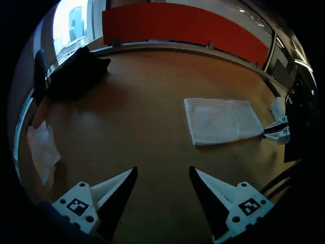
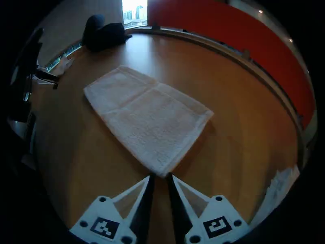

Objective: Fold towel

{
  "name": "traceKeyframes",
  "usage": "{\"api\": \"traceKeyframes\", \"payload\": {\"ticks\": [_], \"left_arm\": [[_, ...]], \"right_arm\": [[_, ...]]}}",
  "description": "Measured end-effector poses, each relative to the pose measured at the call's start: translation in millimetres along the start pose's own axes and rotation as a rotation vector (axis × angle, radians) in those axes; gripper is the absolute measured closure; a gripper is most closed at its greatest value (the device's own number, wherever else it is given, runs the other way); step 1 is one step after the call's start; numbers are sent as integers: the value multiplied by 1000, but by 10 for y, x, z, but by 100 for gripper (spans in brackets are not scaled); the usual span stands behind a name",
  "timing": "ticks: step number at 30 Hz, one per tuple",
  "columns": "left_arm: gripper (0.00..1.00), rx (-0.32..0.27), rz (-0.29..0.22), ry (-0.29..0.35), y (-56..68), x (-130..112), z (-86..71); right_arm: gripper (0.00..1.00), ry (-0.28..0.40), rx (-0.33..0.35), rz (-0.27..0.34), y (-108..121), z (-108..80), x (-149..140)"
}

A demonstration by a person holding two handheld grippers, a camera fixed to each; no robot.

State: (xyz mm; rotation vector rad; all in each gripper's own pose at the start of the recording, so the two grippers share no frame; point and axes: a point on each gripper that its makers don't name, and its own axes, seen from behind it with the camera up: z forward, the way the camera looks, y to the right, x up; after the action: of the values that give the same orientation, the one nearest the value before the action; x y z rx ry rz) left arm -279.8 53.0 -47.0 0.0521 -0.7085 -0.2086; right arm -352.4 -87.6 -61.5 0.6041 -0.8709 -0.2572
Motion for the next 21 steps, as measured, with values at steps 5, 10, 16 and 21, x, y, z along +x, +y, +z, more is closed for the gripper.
{"api": "traceKeyframes", "payload": {"ticks": [5,10,16,21], "left_arm": [[6,3,1,1,-4,0,-1],[6,1,-3,2,2,20,9],[6,3,-9,9,-1,53,9],[6,6,-13,18,-11,80,-5]], "right_arm": [[95,4,6,-24,-15,-11,13],[96,17,-5,-38,-8,-45,63],[96,38,-21,-31,-2,-100,153],[96,59,-33,-29,6,-158,236]]}}
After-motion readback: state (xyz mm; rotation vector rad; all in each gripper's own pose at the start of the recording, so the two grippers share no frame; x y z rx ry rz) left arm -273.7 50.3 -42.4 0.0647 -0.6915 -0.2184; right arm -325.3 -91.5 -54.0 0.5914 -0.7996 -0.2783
